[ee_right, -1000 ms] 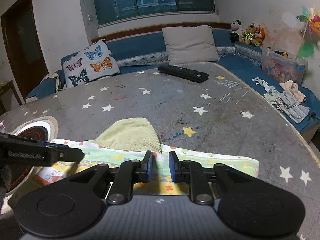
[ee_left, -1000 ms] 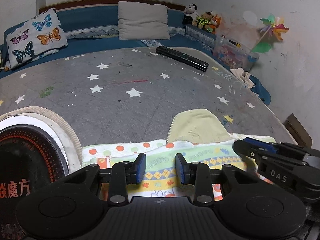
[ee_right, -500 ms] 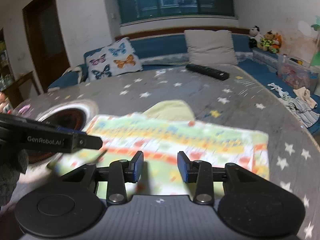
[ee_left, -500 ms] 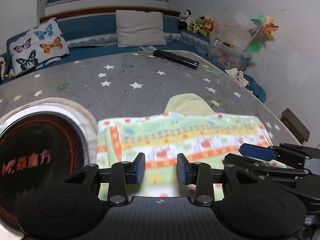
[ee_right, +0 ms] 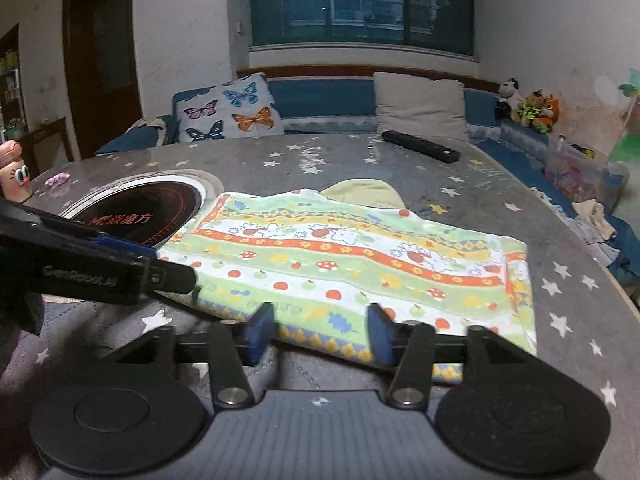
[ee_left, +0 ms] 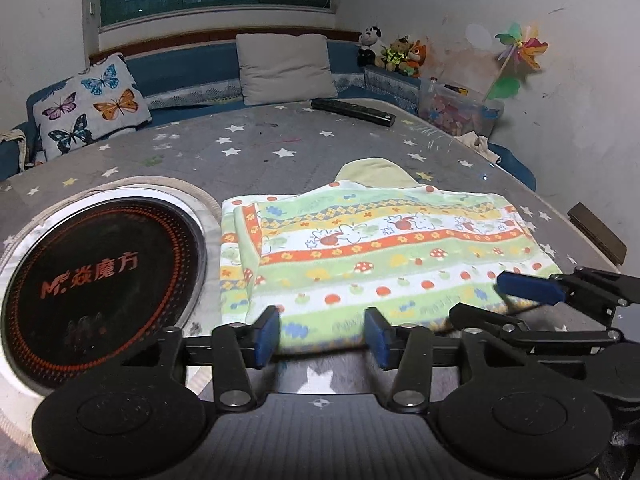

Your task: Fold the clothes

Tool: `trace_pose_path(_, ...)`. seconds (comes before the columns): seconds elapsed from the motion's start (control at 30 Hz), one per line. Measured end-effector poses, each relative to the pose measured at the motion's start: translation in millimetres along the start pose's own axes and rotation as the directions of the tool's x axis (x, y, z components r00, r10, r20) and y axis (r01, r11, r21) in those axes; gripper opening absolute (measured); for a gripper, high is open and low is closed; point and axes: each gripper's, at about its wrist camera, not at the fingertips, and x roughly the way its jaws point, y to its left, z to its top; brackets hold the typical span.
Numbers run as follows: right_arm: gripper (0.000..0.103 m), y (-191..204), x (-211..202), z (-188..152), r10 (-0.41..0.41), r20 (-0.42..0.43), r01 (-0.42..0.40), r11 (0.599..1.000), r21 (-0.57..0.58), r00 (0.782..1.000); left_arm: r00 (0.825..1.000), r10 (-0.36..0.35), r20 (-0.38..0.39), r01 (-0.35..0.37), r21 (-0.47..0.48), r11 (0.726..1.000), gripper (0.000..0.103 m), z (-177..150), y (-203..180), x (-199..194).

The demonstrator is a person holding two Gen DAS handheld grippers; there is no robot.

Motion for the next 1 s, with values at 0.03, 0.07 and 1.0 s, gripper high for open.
trace_pose_path(0.03,0.056,0,-3,-2,-0.010,0.004,0.010,1.000,0.009,1.000,1.000,-0.001,0.004,0.001,-0.004,1.000,0.058,-2,0,-3)
trace_pose_path(0.07,0.056,0,-5,-2,-0.013,0.004,0.013,1.000,0.016,1.000,1.000,-0.002,0.007,0.002,-0.010,1.000,0.060,-5,1,-6)
trace_pose_path(1.0,0.103,15,-43,-38,-0.114,0.018,0.111,0.988,0.107,0.993,0.997,0.038,0.071,-0.035,-0.047,0.998,0.103,-61,-1,-56)
